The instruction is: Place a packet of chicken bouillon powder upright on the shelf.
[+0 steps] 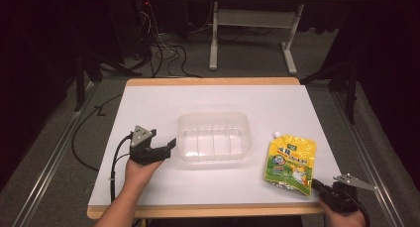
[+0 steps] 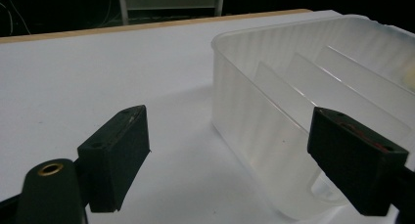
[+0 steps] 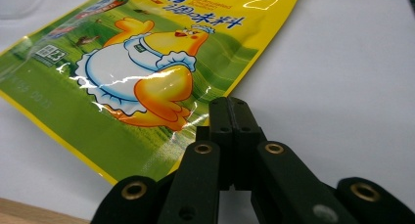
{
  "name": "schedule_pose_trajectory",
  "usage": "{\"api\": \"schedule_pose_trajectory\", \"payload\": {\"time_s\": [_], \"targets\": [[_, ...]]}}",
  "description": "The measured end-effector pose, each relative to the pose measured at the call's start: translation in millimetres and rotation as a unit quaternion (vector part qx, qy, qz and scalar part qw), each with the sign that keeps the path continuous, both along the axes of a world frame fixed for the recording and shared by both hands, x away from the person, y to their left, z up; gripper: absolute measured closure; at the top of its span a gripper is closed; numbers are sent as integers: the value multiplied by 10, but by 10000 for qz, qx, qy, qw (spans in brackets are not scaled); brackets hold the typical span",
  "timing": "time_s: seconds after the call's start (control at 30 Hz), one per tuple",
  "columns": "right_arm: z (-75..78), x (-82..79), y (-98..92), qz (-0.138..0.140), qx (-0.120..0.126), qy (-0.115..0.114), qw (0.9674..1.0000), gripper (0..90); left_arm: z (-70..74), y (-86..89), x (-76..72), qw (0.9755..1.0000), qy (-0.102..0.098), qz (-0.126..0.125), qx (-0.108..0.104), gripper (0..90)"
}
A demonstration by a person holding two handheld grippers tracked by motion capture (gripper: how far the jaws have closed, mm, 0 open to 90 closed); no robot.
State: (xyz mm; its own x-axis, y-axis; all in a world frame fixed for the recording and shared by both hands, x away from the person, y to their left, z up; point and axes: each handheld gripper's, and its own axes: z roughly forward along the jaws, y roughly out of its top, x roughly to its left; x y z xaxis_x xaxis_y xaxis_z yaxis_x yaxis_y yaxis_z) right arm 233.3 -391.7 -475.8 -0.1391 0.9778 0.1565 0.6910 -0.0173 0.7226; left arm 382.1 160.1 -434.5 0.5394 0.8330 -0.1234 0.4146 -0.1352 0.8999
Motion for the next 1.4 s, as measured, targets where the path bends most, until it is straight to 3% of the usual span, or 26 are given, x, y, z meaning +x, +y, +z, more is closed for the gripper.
{"api": "schedule_pose_trajectory", "payload": {"time_s": [0.3, 0.43, 0.77, 0.83, 0.87, 0.9, 0.97, 1.13, 1.27, 1.4], "targets": [[9, 39, 158, 422, -55, 44, 9991, 900, -15, -9, -4, 9999, 35, -33, 107, 161], [24, 77, 348, 779, -232, 46, 9967, 900, -27, -1, 3, 9999, 63, -43, 85, 161], [24, 140, 527, 1126, -349, 40, 9930, 900, -39, 32, 7, 9999, 133, -31, 9, 163], [122, 123, 465, 943, -224, -244, 9950, 896, -40, 39, 3, 9999, 140, -42, 18, 165], [122, 123, 465, 943, -224, -244, 9950, 896, -41, 46, 0, 9999, 145, -52, 36, 165], [168, 147, 403, 729, -108, -404, 9965, 845, -52, 65, -11, 9998, 157, -66, 94, 165], [190, 199, 341, 520, 29, -484, 9975, 808, -59, 80, -21, 9998, 166, -68, 132, 165], [232, 404, 192, 9, 252, -769, 9967, 675, -104, 246, -140, 9992, 230, -45, 314, 167], [242, 572, 85, -278, 396, -896, 9948, 605, -124, 406, -240, 9993, 260, 51, 279, 175], [231, 736, 6, -394, 419, -867, 9946, 519, -145, 538, -320, 9989, 331, 115, 311, 181]]}}
